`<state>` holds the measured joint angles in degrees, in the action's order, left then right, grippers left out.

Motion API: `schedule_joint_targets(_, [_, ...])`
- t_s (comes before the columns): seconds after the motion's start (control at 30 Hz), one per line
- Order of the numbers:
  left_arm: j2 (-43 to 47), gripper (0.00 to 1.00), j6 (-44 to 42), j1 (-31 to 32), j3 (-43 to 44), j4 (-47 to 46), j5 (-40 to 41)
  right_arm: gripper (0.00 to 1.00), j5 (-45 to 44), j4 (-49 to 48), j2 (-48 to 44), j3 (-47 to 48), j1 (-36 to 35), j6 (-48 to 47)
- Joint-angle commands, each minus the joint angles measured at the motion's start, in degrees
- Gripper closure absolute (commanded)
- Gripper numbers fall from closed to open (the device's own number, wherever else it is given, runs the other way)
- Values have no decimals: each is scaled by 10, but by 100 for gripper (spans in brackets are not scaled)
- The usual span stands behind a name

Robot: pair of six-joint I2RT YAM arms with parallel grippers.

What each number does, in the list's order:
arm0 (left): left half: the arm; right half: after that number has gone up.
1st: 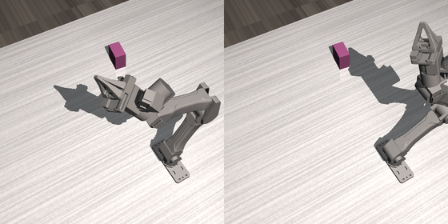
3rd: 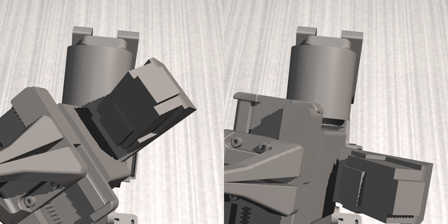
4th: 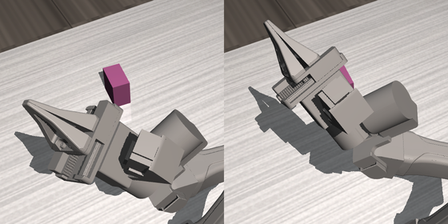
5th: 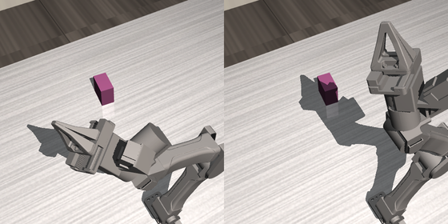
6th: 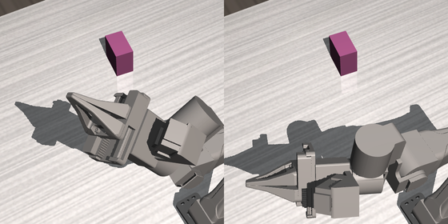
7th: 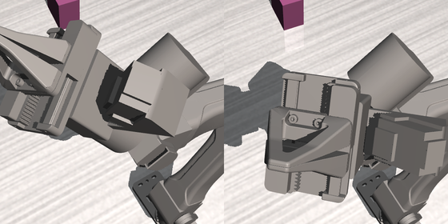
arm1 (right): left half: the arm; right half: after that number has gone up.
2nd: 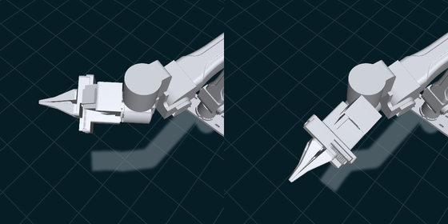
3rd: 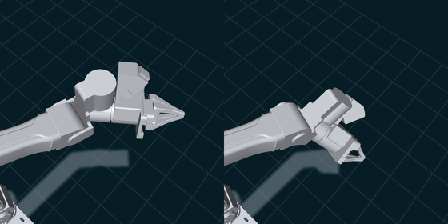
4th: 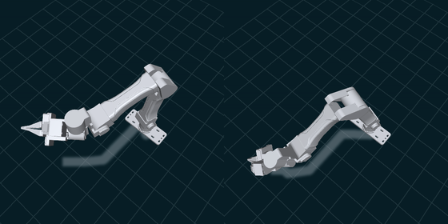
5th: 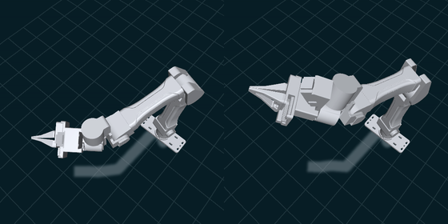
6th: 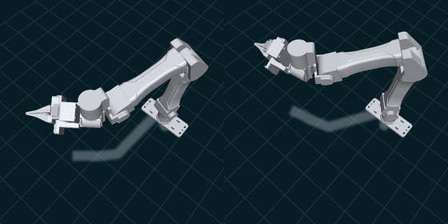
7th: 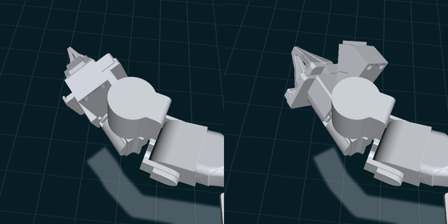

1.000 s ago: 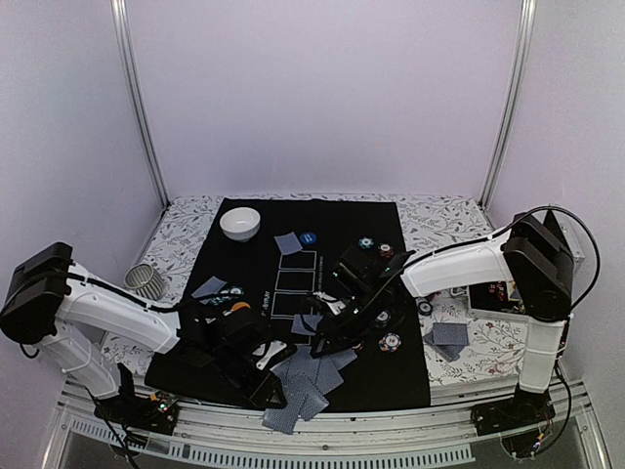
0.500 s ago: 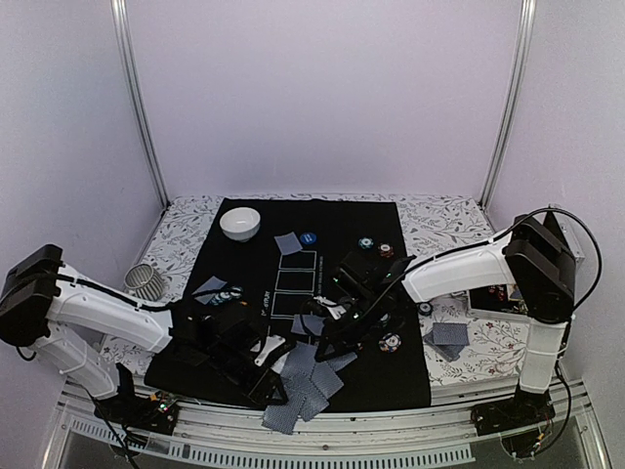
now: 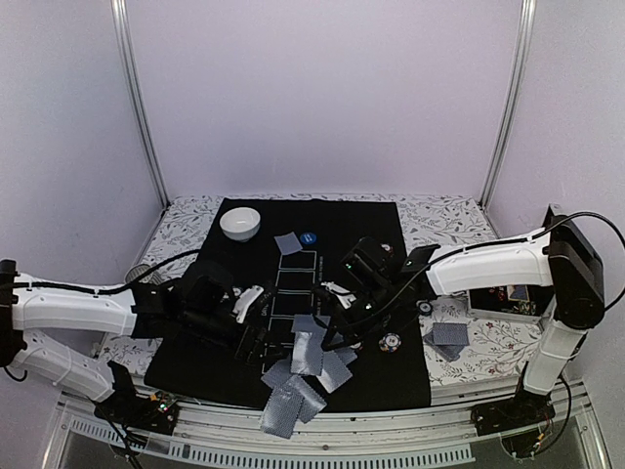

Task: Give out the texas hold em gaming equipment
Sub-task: Pick up the face-down deck piles from the face-down deck piles, then pick up the poker card from the face-down deck piles.

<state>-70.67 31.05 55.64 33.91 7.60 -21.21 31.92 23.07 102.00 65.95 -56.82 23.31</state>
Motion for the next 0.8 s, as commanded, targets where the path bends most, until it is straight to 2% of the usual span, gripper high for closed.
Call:
schedule_joint_targets(0.0, [-2,22,-61,-26,15,-39,9,98,-21,18,-37,7,4,-39])
schedule_joint_targets(0.13, [-32,20,-92,-27,38,-64,-10,98,-32,28,-61,16,4,-66])
schedule_joint_targets(0.43, [-85,19,-76,-29,61,-126,-66,98,3,3,-95,4,2,-93])
schedule_joint_targets(0.5, [-93,30,-75,-30,67,-127,-76,98,7,1,-96,4,2,-91])
schedule_joint_targets(0.63, [-83,85,-72,-30,63,-125,-73,98,-6,2,-103,-5,2,-93])
schedule_joint_targets(0.67, [-76,95,-70,-30,58,-123,-69,98,-11,3,-105,-9,4,-92])
schedule_joint_targets(0.7, [-67,100,-69,-30,54,-121,-65,98,-16,5,-106,-13,6,-91])
schedule_joint_targets(0.77, [-49,100,-67,-31,45,-116,-57,98,-22,7,-109,-24,16,-86])
